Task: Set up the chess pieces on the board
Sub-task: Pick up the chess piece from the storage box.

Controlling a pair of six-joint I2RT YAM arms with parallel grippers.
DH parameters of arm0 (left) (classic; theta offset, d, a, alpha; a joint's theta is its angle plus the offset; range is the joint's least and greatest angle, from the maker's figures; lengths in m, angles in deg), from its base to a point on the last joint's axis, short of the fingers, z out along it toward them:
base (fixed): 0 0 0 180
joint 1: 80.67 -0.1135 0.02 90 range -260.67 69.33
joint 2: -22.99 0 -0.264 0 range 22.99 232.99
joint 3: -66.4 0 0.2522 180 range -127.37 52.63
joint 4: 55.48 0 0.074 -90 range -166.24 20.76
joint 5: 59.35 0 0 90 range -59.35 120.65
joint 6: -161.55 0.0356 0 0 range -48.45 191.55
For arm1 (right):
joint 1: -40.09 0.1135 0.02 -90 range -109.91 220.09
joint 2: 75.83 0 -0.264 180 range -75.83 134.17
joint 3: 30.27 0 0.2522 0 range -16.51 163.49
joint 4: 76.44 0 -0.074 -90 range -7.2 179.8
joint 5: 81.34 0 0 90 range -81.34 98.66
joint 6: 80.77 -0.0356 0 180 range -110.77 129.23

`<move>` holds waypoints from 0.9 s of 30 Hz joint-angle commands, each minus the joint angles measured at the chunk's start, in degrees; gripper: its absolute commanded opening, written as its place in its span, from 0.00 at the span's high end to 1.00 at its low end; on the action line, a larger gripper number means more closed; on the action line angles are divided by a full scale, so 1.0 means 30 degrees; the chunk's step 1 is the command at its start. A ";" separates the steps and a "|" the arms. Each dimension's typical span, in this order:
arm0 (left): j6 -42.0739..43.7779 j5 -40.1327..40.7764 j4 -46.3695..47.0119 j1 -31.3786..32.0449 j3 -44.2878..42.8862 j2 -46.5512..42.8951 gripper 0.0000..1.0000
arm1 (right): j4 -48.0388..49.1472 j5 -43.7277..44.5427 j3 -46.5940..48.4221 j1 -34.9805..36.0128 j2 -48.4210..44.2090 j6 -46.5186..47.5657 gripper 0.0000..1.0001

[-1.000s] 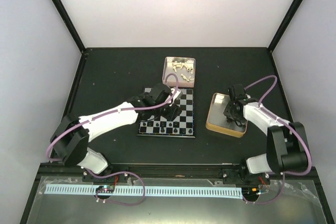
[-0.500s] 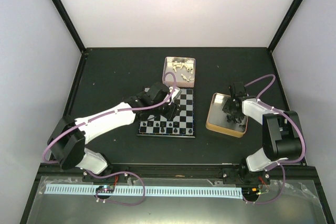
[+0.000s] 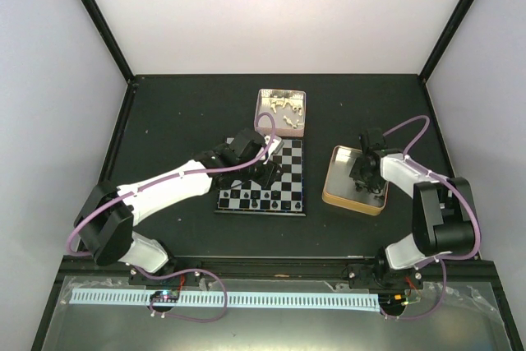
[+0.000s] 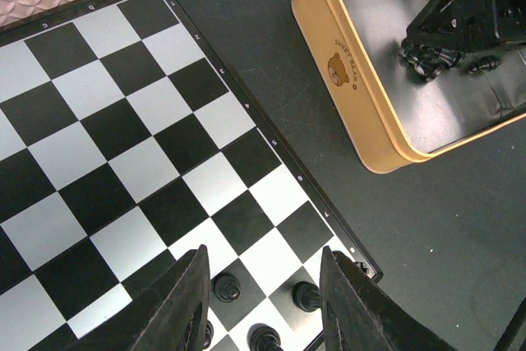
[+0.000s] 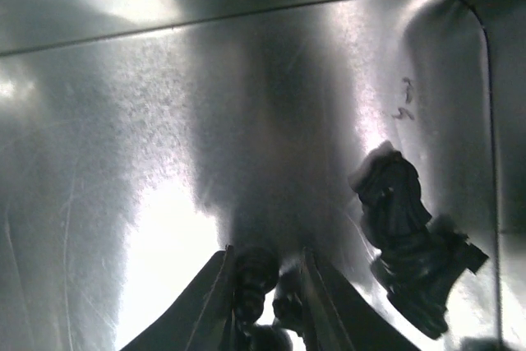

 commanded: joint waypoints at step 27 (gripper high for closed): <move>-0.4663 0.2411 0.0977 -0.3586 0.2523 -0.3932 0.59 | -0.4091 -0.1332 0.4915 0.9599 -0.1231 -0.0184 0.99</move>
